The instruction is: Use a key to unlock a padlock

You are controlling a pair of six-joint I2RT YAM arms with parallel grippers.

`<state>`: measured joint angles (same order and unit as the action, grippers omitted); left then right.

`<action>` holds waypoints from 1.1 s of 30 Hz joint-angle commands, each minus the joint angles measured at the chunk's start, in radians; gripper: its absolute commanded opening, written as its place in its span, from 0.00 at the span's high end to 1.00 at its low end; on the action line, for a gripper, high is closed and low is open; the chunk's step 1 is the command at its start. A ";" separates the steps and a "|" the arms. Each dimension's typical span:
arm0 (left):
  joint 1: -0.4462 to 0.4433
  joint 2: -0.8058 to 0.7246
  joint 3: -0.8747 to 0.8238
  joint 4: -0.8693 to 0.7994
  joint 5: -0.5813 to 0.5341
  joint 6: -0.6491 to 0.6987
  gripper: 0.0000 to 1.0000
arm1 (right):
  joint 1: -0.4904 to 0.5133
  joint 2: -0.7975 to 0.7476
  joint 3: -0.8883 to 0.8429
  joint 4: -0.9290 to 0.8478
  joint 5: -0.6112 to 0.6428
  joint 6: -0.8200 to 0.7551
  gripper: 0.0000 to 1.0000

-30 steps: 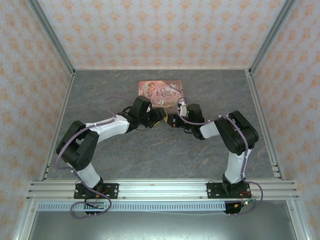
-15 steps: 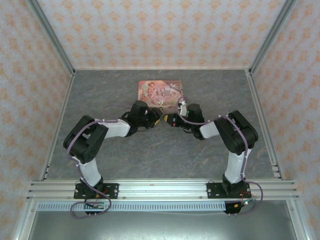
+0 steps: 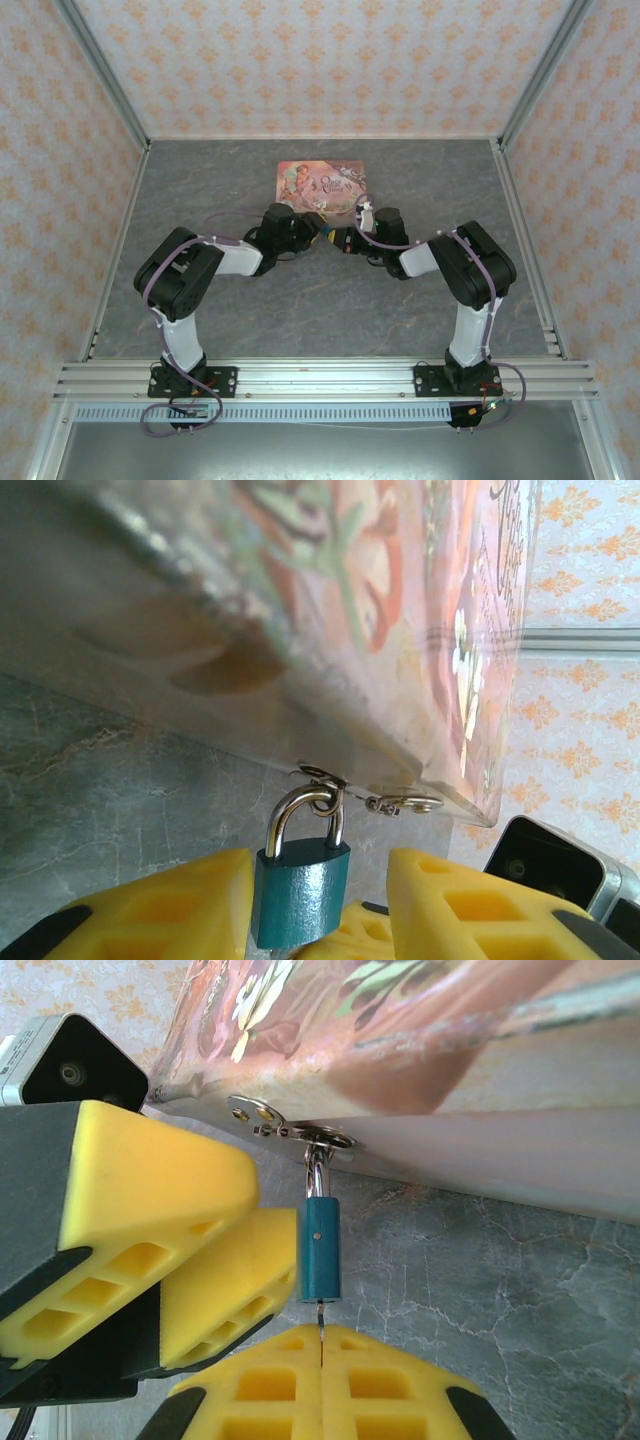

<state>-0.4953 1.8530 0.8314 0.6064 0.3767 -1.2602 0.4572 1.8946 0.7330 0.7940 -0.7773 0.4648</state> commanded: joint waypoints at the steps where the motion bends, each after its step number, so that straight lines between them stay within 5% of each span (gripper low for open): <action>1: -0.013 0.032 0.016 0.009 -0.012 -0.017 0.60 | 0.000 0.002 0.028 0.057 -0.002 0.004 1.00; 33: -0.062 0.075 0.008 0.023 -0.065 -0.039 0.59 | -0.001 0.014 0.046 0.068 -0.012 0.030 1.00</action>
<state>-0.5457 1.8816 0.8402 0.6193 0.3126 -1.2728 0.4526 1.9049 0.7486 0.7948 -0.7776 0.4908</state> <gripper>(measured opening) 0.415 0.041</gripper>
